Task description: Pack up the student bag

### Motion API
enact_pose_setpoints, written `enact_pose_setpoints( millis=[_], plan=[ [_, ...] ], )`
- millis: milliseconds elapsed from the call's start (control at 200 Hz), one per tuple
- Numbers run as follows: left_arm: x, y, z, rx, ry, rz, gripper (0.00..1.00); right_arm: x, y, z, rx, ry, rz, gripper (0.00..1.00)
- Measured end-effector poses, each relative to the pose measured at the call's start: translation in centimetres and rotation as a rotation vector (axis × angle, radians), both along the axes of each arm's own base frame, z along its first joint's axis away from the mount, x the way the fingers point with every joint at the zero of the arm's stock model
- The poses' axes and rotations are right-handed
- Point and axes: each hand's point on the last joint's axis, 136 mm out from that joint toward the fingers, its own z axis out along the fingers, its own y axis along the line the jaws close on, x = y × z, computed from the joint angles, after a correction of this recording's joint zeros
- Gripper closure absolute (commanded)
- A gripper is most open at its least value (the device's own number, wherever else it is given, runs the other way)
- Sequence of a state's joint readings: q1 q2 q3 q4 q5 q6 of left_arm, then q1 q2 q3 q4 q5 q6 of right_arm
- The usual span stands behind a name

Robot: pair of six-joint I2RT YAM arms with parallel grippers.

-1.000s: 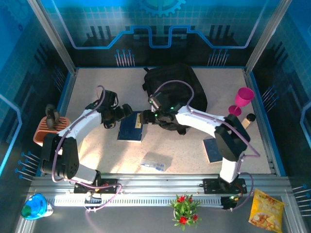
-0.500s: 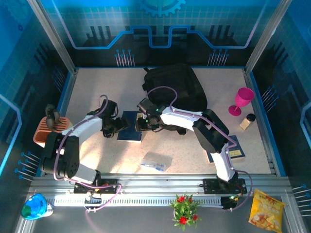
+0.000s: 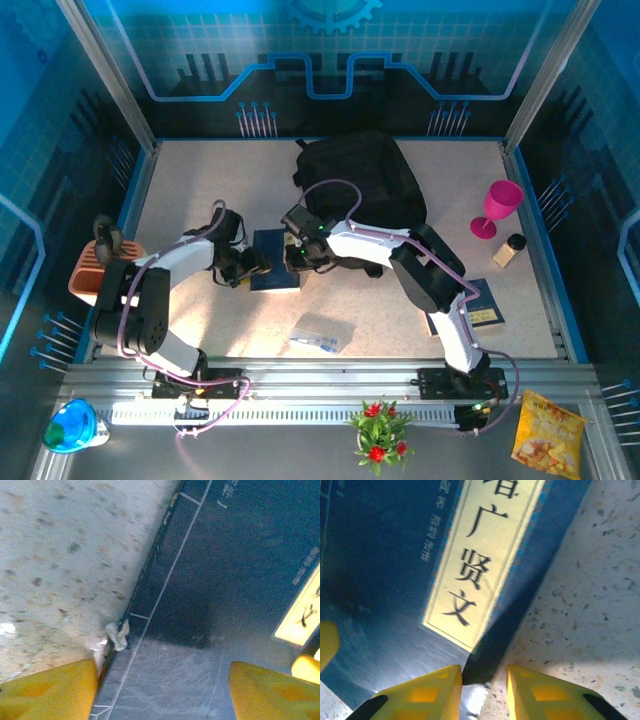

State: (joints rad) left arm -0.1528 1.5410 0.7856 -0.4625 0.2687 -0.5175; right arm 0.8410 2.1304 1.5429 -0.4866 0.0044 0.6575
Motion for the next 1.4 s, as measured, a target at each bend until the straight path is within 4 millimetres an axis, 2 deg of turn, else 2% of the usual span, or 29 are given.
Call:
enact_pose_setpoints(
  millis=[185,320,500,785,1051,1301,1401],
  plan=[
    [-1.3,-1.1,0.4,-0.066,0.005,-0.035,0.44,0.6,-0.6,-0.1,-0.017,-0.013,-0.019,0.70],
    [-0.6,-1.1,1.1,-0.069,-0.031,-0.019,0.40,0.6,-0.7,-0.1,-0.017,-0.012,-0.019,0.70],
    [0.0,-0.5,0.9,-0.036,-0.043,0.019,0.33,0.7,-0.7,-0.1,-0.017,-0.012,-0.020,0.70],
    [1.1,-0.4,-0.2,-0.019,-0.017,0.043,0.34,0.8,-0.8,-0.3,-0.011,-0.005,-0.023,0.70],
    [1.2,-0.6,-0.2,-0.039,0.009,0.044,0.35,0.8,-0.7,-0.5,0.027,0.020,-0.030,0.71],
    [1.4,-1.5,0.4,-0.099,-0.008,0.013,0.42,1.5,-1.3,-0.7,0.066,0.043,-0.066,0.73],
    [1.7,-2.0,1.4,-0.140,-0.047,-0.003,0.43,2.0,-1.7,-0.7,0.082,0.047,-0.086,0.73]
  ],
)
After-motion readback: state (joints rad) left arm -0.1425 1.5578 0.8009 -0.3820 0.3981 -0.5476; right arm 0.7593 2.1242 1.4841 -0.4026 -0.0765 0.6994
